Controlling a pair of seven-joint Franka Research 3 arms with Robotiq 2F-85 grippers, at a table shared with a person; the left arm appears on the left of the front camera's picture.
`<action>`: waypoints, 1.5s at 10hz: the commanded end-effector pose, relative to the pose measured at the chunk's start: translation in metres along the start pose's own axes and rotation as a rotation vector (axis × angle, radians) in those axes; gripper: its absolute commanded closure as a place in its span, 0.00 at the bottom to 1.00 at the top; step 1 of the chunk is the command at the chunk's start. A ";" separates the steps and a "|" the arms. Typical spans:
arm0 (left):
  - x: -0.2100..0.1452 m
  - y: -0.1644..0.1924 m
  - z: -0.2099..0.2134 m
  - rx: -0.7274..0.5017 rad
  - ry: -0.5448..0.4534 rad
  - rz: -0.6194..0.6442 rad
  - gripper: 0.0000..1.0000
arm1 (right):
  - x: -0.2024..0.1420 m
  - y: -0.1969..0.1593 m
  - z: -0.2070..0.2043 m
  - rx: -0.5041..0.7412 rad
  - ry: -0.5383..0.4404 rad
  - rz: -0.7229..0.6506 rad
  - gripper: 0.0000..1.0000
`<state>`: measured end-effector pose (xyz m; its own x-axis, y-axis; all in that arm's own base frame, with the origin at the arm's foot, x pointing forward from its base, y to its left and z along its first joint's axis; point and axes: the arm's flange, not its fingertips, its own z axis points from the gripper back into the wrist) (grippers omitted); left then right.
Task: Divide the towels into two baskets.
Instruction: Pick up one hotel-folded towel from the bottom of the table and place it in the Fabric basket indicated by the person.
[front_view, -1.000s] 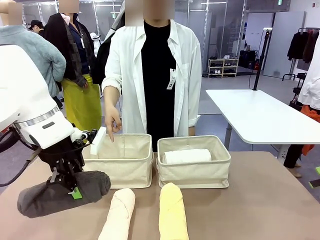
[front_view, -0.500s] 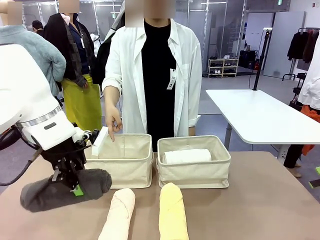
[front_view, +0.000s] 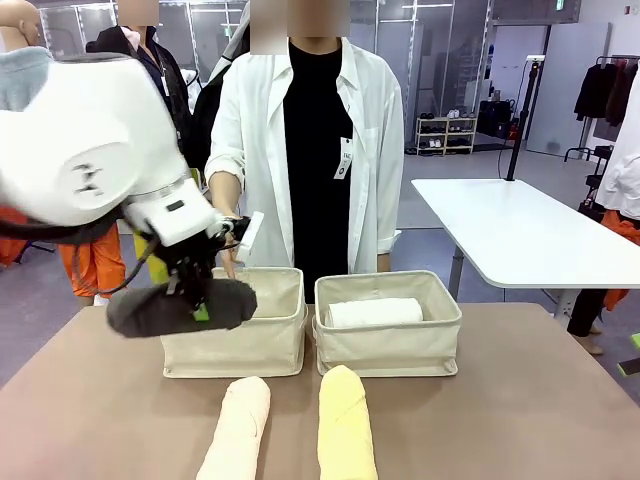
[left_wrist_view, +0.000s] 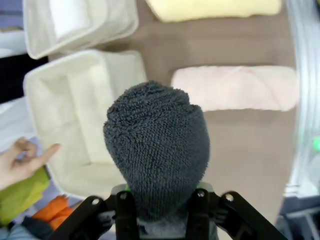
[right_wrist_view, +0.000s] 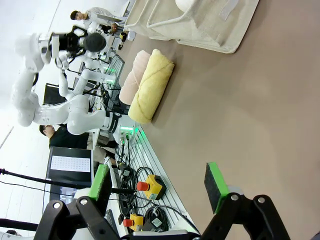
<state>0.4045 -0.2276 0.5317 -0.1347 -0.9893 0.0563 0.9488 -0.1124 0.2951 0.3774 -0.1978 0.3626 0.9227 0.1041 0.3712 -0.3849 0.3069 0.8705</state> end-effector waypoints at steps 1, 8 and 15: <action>0.001 0.061 -0.015 0.006 0.050 -0.052 0.60 | -0.002 0.004 -0.003 -0.012 -0.005 0.004 0.06; -0.013 0.153 -0.116 0.025 -0.023 -0.151 0.60 | -0.002 0.004 -0.003 -0.012 -0.005 0.004 0.06; -0.018 0.174 -0.156 -0.021 0.020 -0.083 0.00 | -0.002 0.004 -0.003 -0.012 -0.005 0.004 0.06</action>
<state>0.6153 -0.2414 0.4260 -0.2251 -0.9737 0.0356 0.9378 -0.2066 0.2789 0.3772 -0.1977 0.3624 0.9229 0.1038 0.3708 -0.3844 0.3068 0.8707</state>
